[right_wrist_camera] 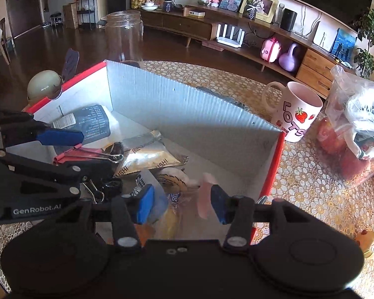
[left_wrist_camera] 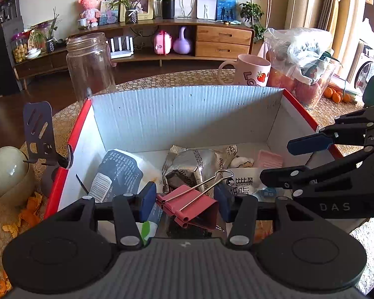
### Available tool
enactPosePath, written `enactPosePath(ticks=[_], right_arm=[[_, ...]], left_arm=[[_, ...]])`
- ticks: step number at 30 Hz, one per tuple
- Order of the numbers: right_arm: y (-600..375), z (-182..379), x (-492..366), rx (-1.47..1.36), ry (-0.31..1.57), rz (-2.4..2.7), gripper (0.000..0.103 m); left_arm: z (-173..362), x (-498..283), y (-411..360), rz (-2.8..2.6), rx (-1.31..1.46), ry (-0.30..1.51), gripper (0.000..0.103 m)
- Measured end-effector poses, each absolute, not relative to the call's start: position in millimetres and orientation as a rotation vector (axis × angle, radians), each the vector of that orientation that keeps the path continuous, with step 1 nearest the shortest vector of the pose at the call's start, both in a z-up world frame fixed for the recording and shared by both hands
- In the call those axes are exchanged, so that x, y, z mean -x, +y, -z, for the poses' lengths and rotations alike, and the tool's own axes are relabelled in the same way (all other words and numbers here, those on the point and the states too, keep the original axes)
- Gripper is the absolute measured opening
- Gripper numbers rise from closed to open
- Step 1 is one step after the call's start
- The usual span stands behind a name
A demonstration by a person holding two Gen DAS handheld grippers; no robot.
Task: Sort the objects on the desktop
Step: 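Lower both items into the box and open both tools, then withdraw both open tools from the box toward the blue glass bottle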
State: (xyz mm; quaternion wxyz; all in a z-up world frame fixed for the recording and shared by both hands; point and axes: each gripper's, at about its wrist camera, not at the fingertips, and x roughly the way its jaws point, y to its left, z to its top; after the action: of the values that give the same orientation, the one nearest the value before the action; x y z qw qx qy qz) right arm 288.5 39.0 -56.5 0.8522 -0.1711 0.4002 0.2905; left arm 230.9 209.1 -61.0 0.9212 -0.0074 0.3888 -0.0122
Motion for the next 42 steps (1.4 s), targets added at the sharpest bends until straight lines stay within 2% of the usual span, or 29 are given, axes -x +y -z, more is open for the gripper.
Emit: enactPosePath(ticks=[7, 12, 14, 28, 35, 38, 42], right_arm=[[22, 42, -278, 0.328, 0.832, -0.648, 0.064], [14, 37, -269, 0.338, 0.833, -0.666, 0.065], [11, 35, -266, 0.336, 0.833, -0.670, 0.065], [-8, 11, -244, 0.300, 0.793, -0.679, 0.066], [-31, -2, -219, 0.295, 0.764, -0.690, 0.074], [-44, -7, -209, 0.280, 0.756, -0.690, 0.078], [-67, -12, -197, 0.254, 0.751, -0.677, 0.080]], left_arm=[[66, -233, 208, 0.039, 0.016, 0.842, 0.050], [64, -232, 201, 0.046, 0.002, 0.843, 0.052], [62, -231, 199, 0.045, 0.002, 0.840, 0.056], [33, -208, 184, 0.028, -0.026, 0.793, 0.057], [11, -186, 171, 0.042, -0.014, 0.743, 0.057], [2, -175, 160, 0.059, -0.021, 0.719, 0.065], [-10, -161, 137, 0.099, -0.041, 0.689, 0.065]])
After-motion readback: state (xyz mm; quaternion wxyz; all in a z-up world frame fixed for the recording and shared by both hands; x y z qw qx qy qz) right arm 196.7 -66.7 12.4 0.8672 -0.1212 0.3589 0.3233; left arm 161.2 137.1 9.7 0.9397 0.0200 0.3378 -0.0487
